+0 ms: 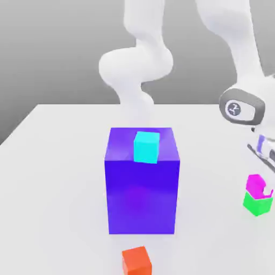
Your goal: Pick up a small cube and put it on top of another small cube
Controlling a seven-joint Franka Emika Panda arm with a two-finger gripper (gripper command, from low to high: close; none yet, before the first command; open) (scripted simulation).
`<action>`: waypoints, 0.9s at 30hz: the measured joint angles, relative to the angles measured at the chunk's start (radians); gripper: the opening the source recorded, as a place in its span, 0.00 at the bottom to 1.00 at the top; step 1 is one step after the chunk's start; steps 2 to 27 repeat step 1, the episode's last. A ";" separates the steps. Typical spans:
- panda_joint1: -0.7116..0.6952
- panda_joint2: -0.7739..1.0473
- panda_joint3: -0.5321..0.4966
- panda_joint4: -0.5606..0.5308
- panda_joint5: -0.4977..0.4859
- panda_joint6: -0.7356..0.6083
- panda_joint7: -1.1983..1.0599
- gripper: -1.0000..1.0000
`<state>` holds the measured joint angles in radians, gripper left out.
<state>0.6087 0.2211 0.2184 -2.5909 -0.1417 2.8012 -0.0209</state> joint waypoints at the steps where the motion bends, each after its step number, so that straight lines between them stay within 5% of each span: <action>1: 0.000 0.000 0.000 0.000 0.000 0.000 0.000 1.00; 27: 0.000 0.000 0.000 0.000 0.000 0.000 0.000 1.00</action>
